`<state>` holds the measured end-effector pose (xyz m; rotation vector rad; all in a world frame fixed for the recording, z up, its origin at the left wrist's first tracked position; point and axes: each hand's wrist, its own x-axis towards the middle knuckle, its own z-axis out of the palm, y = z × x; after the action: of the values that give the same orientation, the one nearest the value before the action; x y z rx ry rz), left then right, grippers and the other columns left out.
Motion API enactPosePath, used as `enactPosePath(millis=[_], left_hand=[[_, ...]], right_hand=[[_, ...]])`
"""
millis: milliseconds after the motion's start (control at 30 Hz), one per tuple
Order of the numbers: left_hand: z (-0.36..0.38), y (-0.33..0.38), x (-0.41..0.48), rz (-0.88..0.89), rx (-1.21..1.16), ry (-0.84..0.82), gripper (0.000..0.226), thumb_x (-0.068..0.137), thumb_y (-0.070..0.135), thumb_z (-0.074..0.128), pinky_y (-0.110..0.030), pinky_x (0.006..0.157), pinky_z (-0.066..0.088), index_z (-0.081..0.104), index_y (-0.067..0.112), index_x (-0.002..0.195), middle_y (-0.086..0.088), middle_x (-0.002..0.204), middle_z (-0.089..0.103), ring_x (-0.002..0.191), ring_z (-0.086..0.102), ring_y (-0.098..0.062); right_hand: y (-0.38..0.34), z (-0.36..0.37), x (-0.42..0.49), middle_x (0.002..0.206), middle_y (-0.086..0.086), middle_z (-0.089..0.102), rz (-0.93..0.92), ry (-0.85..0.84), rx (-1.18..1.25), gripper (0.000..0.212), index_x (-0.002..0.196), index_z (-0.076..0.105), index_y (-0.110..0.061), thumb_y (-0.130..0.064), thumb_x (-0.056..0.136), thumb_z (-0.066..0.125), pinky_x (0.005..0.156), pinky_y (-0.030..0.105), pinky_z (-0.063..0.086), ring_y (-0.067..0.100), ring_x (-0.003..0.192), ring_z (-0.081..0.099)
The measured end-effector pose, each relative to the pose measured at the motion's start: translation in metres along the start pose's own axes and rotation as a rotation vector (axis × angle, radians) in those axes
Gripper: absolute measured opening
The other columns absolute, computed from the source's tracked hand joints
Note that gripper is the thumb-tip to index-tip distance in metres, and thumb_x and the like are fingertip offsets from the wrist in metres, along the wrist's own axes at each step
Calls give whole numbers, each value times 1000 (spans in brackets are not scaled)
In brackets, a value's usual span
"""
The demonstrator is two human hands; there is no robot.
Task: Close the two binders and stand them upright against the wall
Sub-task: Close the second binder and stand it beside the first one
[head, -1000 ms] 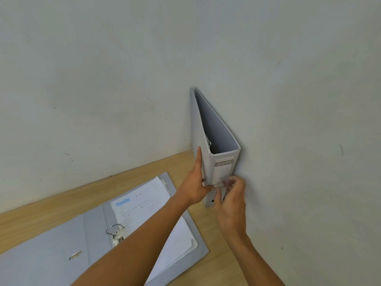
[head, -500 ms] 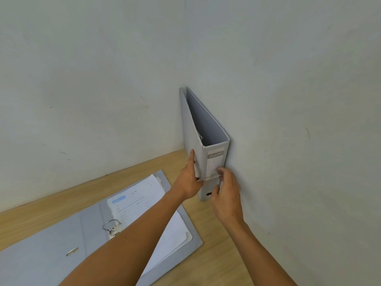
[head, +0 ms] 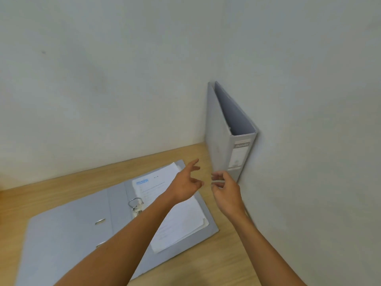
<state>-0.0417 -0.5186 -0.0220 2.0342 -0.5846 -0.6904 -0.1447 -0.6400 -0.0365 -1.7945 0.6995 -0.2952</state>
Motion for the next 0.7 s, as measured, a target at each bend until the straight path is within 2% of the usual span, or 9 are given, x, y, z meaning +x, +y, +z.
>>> enactPosePath(millis=[100,233,300,367,433,500,567,633,700], left_hand=[[-33,-44,-42,-113,-89,82,53,93,15,65,-32,78,58,49,25,143,-1,136,64,99,69,-16],[-79,-111,-106,-284,-173,206,38,94,13,63,-28,77,58,60,20,131,-2,125,70,97,70,-14],[-104,-148,-145,-366,-204,281,34,95,12,62,-29,77,57,62,18,128,-3,124,71,99,69,-15],[-125,-183,-181,-439,-228,363,33,96,12,61,-31,81,56,63,17,128,-3,127,69,104,68,-17],[-138,-215,-213,-524,-215,468,36,95,13,61,-32,88,53,61,16,131,-5,135,63,113,65,-21],[-151,-250,-245,-656,-175,591,45,94,14,63,-35,96,48,55,14,138,-10,145,53,127,56,-29],[-162,-281,-275,-822,-146,667,59,91,16,65,-45,105,44,45,11,146,-15,152,42,136,45,-36],[-172,-305,-298,-964,-153,668,72,88,18,67,-50,110,38,35,10,152,-17,156,34,141,36,-41],[-178,-323,-317,-1030,-190,646,82,84,16,70,-50,111,36,29,9,155,-19,156,32,141,34,-43]], right_hand=[[-2,40,-16,108,-11,67,35,-169,-91,31,108,61,-30,-6,89,56,62,13,44,-1,89,63],[1,106,-42,106,-11,67,50,-405,-200,24,106,64,-28,-12,90,60,58,12,41,0,86,64],[2,144,-59,109,-9,67,62,-524,-229,22,108,64,-26,-14,90,59,63,15,47,6,92,65],[6,178,-77,113,-4,67,102,-628,-251,21,109,64,-24,-15,90,59,79,28,55,14,101,65],[11,203,-94,119,-4,65,151,-727,-282,22,109,64,-26,-18,89,61,92,37,55,16,109,63],[16,228,-112,127,-7,58,183,-828,-343,28,115,63,-28,-21,88,63,99,37,52,16,118,58],[22,248,-130,130,-8,53,213,-912,-386,39,125,60,-28,-24,87,65,99,35,50,17,120,56],[26,265,-146,130,-4,54,236,-960,-415,48,132,56,-31,-28,85,66,98,34,49,17,116,55],[30,282,-158,144,0,51,244,-959,-430,55,140,51,-32,-36,88,64,108,37,43,21,130,49]])
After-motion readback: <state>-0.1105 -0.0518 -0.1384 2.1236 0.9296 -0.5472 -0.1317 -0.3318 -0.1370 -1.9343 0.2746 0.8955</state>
